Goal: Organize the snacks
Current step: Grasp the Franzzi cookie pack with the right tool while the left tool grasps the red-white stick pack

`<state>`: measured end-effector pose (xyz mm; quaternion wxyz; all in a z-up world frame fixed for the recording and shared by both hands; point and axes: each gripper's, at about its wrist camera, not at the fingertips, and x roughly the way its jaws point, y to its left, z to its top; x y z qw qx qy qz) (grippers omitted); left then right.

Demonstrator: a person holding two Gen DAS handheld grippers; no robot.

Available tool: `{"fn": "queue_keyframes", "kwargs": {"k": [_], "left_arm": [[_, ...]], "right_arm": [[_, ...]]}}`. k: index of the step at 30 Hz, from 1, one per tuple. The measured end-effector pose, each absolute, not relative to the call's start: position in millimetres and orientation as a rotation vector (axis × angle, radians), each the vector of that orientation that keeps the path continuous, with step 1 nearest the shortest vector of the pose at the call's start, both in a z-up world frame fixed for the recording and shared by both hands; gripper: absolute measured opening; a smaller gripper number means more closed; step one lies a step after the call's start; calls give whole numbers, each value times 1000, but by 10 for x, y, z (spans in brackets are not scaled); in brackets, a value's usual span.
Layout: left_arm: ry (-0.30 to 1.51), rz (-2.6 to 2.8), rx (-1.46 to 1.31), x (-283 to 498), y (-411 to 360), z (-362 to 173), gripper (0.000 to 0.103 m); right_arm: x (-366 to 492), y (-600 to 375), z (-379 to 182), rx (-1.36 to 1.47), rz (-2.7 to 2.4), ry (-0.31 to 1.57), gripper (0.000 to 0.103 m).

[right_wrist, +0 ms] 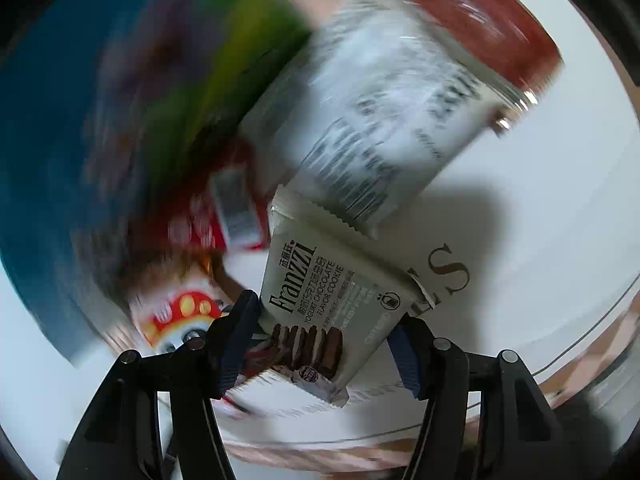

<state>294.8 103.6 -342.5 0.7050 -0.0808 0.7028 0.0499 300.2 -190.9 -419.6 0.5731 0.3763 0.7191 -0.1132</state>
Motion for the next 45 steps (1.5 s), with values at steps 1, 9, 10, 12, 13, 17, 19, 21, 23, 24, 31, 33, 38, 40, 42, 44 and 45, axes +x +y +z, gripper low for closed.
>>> {"fn": "queue_keyframes", "kwargs": {"k": [1,9,10,12,13,17,19,21,23,24,31,33,38,40,42,44,45], "left_arm": [[1564,114,-182,2920,1059,-3441,89],[1599,123,-222,2699,1197,-3601,89],[1603,128,-231,2663,1235,-3623,89],[1611,141,-247,2605,1324,-3667,89],[1615,151,-261,2572,1382,-3693,89],[1628,170,-327,2521,1590,-3804,89],[1620,164,-336,2563,1617,-3840,89],[1623,148,-330,2683,1627,-3903,89],[1634,122,-323,2834,1601,-3997,89],[1640,116,-311,2918,1586,-4033,89],[1633,87,-197,3189,1466,-4161,64],[1619,82,-141,3143,1419,-4137,52],[1652,57,-132,2815,1222,-4108,48],[1667,35,-116,2651,1114,-4106,48],[1678,14,-96,2522,1004,-4102,48],[1683,3,-69,2441,888,-4116,48],[1687,4,-60,2424,847,-4141,48]], "right_arm": [[3024,-1863,-4182,819,-237,1706,65],[3067,-1253,-4024,97,3,1815,64],[3051,-1164,-4018,24,24,1815,64],[3015,-1015,-4003,-68,53,1805,64],[3004,-971,-3996,-83,59,1801,65],[2897,-860,-4014,11,55,1809,68],[2812,-948,-4075,77,49,1821,69],[2774,-1065,-4109,125,31,1820,69],[2747,-1196,-4141,153,15,1822,69],[2734,-1205,-4144,160,1,1821,69],[2794,-1139,-4258,143,-17,1819,68],[2758,-1060,-4221,125,4,1815,67],[2503,-1003,-4198,61,53,1841,67],[2420,-1017,-4198,51,63,1849,67],[2348,-1015,-4195,34,74,1856,67],[2280,-1006,-4225,35,83,1871,68],[2241,-1008,-4238,48,86,1884,68]]}}
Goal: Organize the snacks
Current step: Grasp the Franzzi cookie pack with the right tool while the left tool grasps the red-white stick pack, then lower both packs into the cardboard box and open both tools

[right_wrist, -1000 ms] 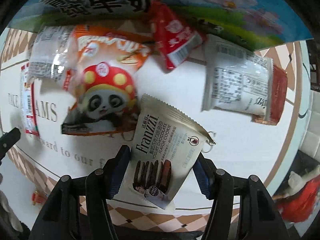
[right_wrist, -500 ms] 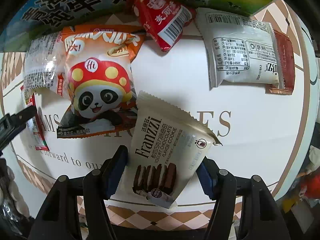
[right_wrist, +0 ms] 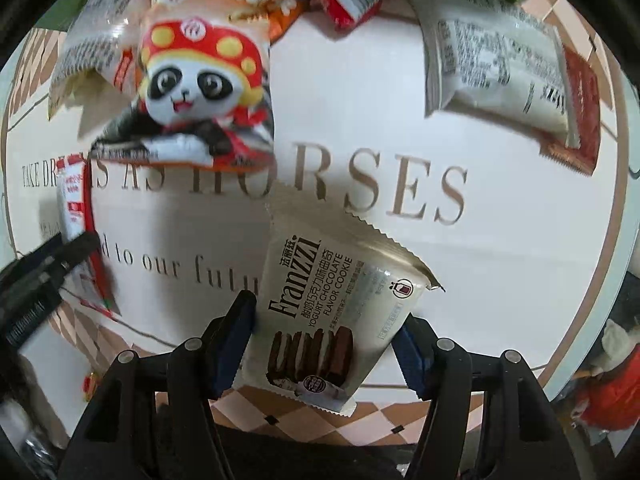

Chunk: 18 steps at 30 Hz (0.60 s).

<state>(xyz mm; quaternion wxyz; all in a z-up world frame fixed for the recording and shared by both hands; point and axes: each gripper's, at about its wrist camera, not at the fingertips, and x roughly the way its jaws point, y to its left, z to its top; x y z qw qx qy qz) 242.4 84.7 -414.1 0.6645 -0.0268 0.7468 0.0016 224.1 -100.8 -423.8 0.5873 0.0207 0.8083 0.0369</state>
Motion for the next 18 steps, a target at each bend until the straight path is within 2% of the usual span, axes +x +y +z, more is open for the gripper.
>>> {"fn": "queue_keyframes", "kwargs": {"k": [5,6,10,13,18], "left_arm": [[1683,20,-42,2399,758,-4167,49],[1684,21,-42,2482,545,-4130,49],[1676,22,-30,2520,516,-4127,49],[1666,20,-15,2450,572,-4024,47],[1633,-7,2,2432,509,-3820,45]], "right_arm": [[2079,-1046,-4328,101,68,1929,71],[2038,-1042,-4348,102,56,1936,73],[1918,-934,-4370,29,33,1915,75],[1813,-775,-4352,-27,21,1881,68],[1676,-745,-4283,-23,50,1839,66]]}}
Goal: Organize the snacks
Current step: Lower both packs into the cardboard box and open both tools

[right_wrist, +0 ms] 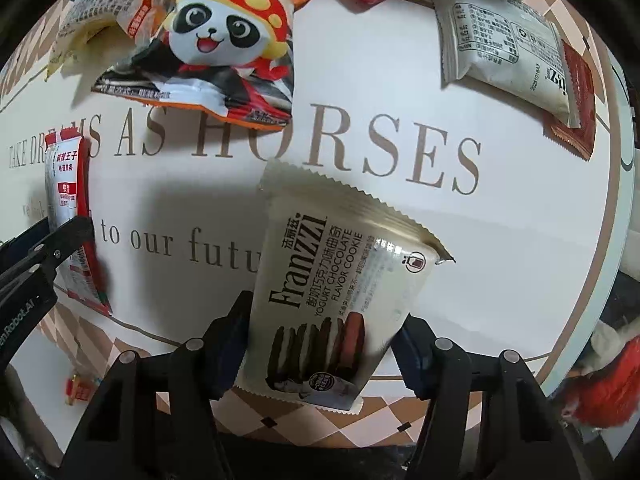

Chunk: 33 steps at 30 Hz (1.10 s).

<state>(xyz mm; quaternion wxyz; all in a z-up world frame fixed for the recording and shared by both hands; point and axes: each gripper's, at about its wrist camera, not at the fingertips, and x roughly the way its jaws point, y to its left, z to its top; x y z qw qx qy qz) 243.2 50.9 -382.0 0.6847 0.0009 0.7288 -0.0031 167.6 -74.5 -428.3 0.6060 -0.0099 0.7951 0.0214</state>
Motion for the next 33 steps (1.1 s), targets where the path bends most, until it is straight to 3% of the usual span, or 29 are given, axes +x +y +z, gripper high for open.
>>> {"fn": "queue_keyframes", "kwargs": {"k": [7,20,26,33], "left_arm": [[1552,-87,-40,2515,332,-3277,45],[1358,-237,-192,3318,293,-2040,45],[1361,-224,-166,4071,338,-2023,45],[1486,-175,-126,4864,376,-2569,45]], "right_arm": [[1762,-989,-4010,19,127,1796,66],[2358,-1363,-2555,210,284,1551,66],[3314,-1297,-2106,220,257,1449,66],[4595,-1224,-2349,220,219,1470,66]]}}
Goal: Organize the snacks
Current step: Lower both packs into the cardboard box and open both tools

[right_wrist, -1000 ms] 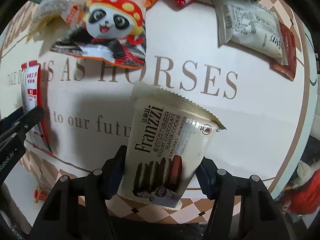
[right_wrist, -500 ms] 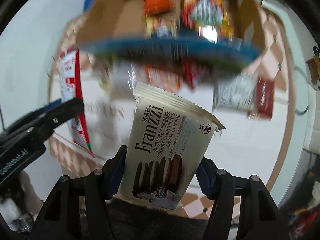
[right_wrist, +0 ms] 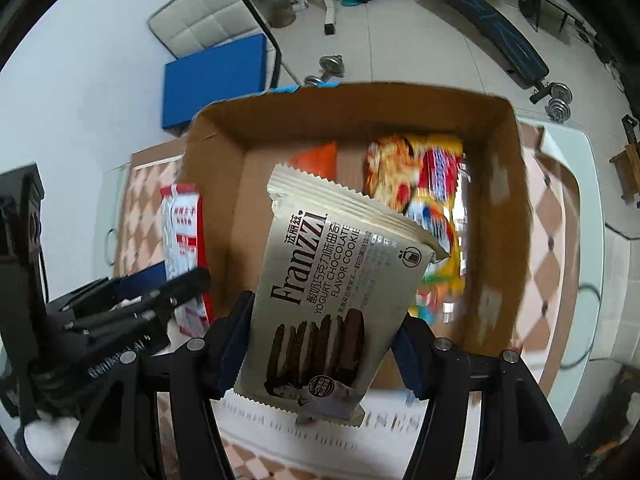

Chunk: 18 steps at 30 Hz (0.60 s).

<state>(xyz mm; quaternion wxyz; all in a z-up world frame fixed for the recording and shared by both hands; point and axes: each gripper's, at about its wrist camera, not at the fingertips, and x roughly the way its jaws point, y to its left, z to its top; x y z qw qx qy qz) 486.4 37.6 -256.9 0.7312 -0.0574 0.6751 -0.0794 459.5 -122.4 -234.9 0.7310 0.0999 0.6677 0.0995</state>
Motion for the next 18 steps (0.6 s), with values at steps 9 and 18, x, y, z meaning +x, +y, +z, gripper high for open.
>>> {"fn": "queue_keyframes", "kwargs": {"k": [9,18], "left_arm": [[1606,-116,-107,5170,426,-3050,50],[1618,-113,-120,5158,385,-3127,88]], "right_arm": [[5268,-1203,-3153,218,210,1585,74],[5404,-1403,-3383,150,121,1614,89]]}}
